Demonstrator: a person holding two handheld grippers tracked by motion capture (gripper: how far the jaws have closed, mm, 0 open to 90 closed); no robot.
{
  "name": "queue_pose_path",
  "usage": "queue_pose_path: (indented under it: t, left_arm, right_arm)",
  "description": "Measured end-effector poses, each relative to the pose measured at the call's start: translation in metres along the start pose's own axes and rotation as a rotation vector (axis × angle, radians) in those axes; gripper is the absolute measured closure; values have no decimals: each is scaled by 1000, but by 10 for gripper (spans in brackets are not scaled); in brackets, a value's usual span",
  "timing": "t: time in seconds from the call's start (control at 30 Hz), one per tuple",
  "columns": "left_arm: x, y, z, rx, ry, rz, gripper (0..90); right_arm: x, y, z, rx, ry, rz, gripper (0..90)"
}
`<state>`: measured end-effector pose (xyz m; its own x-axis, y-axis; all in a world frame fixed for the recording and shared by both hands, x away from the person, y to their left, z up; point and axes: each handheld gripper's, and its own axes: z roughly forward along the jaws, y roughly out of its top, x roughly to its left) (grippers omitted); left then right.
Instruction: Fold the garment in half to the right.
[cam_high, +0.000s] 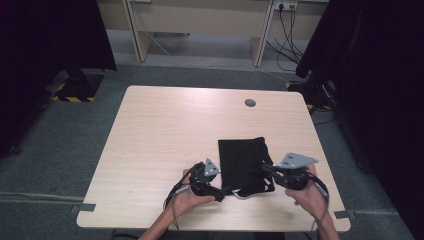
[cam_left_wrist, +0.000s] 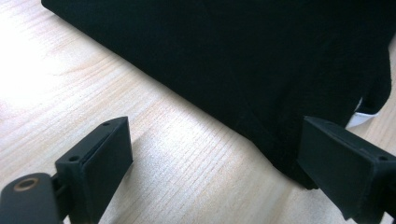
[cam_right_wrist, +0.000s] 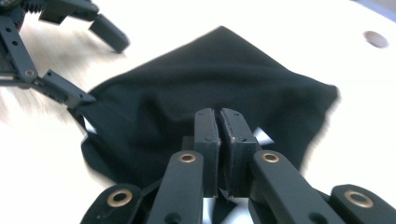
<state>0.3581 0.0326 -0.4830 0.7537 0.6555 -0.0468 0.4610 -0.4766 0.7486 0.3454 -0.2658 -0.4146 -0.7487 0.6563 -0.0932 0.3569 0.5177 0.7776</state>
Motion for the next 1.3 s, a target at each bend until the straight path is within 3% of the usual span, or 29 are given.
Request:
queue_pose_path:
  t: [0.1,0.17,0.27,0.33,0.4,0.5,0.6,0.73,0.8,0.87,0.97,1.07,1.17,1.3]
  left_arm:
    - [0,0,0,0,0,0,92]
    - [0,0,0,0,-1,0,92]
    - [0,0,0,0,-1,0,92]
    - [0,0,0,0,-1,0,92]
    - [0,0,0,1,-1,1,92]
    - [0,0,0,1,-2,1,92]
    - [1,-1,-1,1,-1,-2,94]
    - [3,-2,-3,-1,-3,-6,95]
    - [5,-3,-4,-1,-10,-1,95]
    - [7,-4,-5,0,-26,10,95]
    - [11,-7,-9,-2,-48,31,98]
    - [14,-13,-16,4,-14,69,102]
    - [19,-22,-27,-34,-41,24,99]
    - [23,-34,-40,6,23,52,91]
  right_arm:
    - [0,-25,-20,-3,-38,51,768]
    - [-1,-37,-28,15,-63,87,624]
    - [-7,-41,-37,-6,-99,119,556]
    - [-10,-35,-39,-54,-107,128,523]
    - [-9,-27,-33,-62,-90,107,497]
    - [-8,-17,-10,-54,-56,99,489]
    - [-6,-14,14,3,-27,67,487]
    - [-9,-26,32,88,-9,80,492]
    - [-10,-37,34,112,-15,99,494]
    - [-10,-43,31,90,-24,145,499]
    - [-5,-43,26,111,-40,115,497]
    - [-1,-38,20,121,-46,102,448]
    - [1,-28,12,63,-50,99,409]
    - [1,-12,11,3,-32,88,360]
